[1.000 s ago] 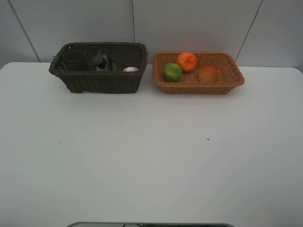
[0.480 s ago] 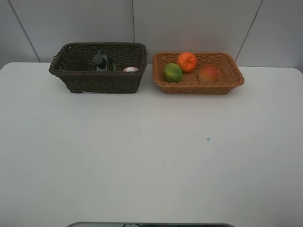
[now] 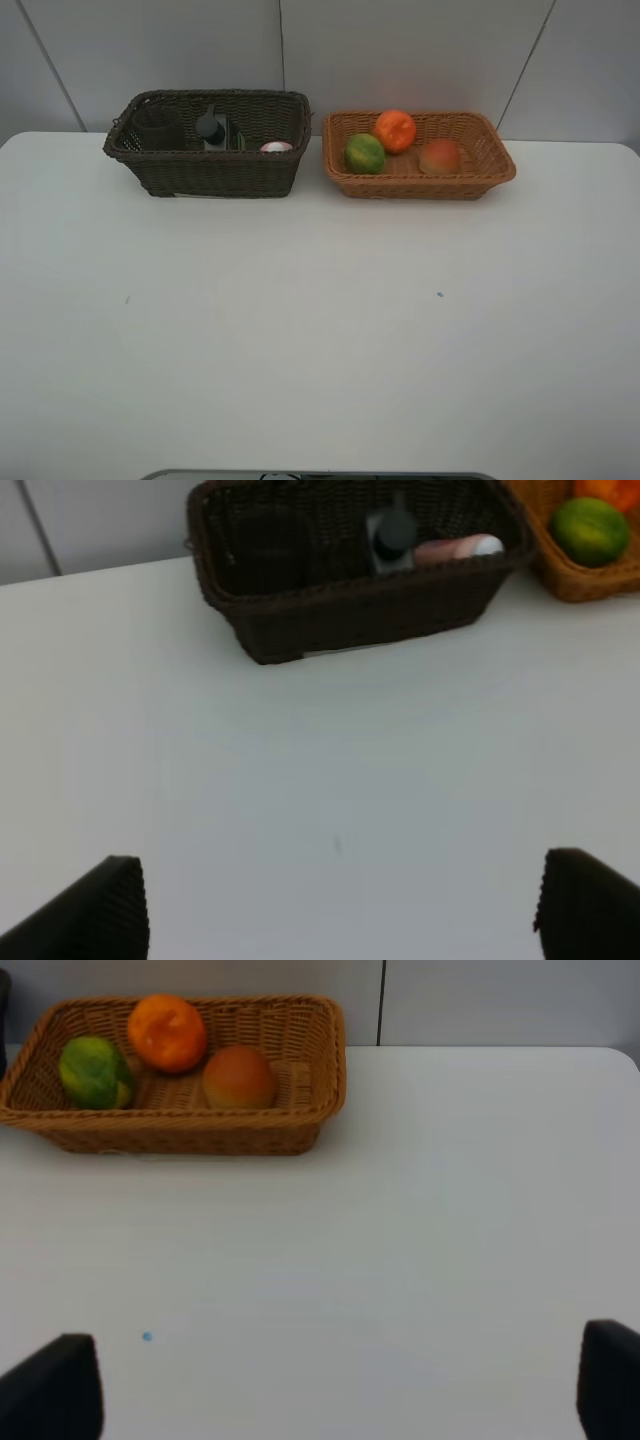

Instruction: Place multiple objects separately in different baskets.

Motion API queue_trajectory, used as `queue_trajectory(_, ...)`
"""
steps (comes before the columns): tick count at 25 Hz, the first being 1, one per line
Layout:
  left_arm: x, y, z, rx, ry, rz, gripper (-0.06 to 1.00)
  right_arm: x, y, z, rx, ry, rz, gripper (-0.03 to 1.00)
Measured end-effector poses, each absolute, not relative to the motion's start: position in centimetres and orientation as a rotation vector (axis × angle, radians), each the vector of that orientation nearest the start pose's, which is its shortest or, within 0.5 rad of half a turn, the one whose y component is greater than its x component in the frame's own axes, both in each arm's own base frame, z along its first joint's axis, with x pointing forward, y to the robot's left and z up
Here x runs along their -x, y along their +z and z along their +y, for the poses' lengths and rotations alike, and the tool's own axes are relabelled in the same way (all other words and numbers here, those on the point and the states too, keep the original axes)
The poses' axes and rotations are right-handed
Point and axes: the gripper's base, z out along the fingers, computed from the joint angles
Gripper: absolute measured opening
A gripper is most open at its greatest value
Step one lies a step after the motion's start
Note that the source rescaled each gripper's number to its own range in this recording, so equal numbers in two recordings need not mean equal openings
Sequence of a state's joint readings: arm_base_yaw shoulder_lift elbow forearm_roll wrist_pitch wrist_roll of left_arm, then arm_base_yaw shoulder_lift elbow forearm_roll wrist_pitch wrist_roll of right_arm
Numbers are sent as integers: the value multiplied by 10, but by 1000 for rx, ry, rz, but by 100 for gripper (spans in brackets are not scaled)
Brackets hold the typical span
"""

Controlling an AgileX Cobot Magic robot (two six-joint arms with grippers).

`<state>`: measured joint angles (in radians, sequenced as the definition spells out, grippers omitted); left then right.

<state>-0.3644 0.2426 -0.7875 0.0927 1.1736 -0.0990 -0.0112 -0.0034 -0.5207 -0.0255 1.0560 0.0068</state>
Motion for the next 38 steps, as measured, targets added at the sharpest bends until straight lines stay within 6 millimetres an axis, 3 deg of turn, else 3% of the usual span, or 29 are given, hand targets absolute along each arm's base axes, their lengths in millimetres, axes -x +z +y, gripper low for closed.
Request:
queue_trajectory(19,1,343,7,-356,-132,2119,100,8,283,-2,-20,-33,2015,100)
queue_trajectory(32,-14,281,-5,-329,-241,2182,100,8,283,-2,-20,-33,2015,100)
queue_trajectory(38,-15,278,-6,-348,-232,2167,100,8,283,-2,-20,-33,2015,100)
